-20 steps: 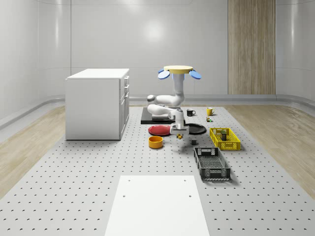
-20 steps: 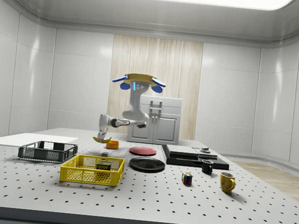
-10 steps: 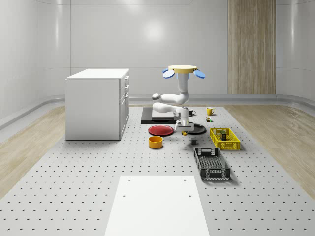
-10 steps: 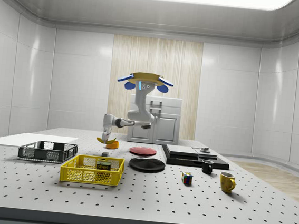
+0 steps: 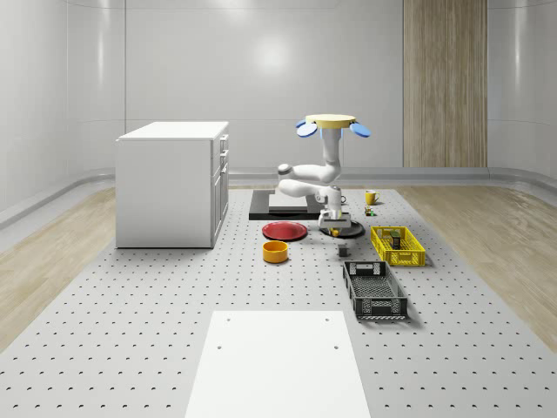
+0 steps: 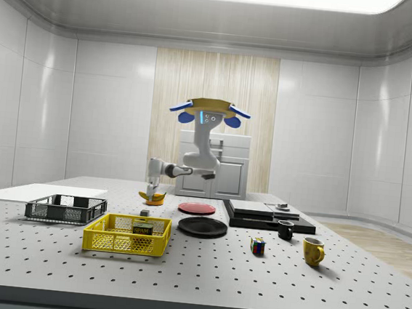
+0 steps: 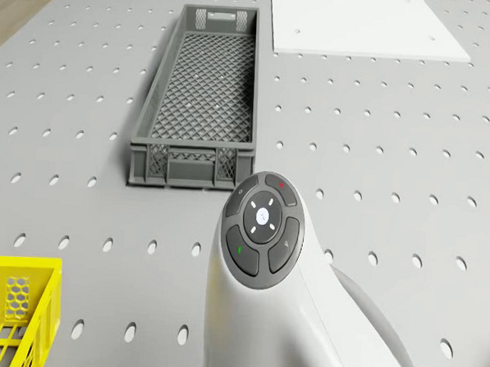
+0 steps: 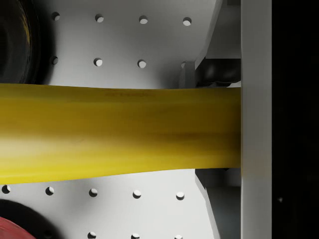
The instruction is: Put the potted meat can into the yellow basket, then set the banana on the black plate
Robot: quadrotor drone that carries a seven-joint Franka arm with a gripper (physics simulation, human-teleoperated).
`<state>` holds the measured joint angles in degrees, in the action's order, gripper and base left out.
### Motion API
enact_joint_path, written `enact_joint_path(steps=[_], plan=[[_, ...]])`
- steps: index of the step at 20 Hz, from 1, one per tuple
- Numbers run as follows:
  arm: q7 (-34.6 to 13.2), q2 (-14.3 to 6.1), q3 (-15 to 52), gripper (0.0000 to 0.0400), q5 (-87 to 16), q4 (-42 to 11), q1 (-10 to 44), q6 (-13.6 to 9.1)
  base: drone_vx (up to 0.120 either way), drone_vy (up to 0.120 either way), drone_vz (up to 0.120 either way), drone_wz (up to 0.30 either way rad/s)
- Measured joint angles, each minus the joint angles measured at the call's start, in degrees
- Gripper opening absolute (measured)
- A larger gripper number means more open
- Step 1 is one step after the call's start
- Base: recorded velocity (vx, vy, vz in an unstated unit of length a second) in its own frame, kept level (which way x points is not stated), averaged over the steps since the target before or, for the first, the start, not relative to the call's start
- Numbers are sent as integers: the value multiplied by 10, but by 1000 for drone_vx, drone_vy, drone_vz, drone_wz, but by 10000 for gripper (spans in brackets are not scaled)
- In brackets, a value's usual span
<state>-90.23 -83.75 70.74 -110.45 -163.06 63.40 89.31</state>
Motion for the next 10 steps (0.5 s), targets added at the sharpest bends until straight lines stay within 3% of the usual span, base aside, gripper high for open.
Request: enact_joint_path(steps=[10], plan=[[1,1,0,193,0,0,0,-1,-120,120,0,0]])
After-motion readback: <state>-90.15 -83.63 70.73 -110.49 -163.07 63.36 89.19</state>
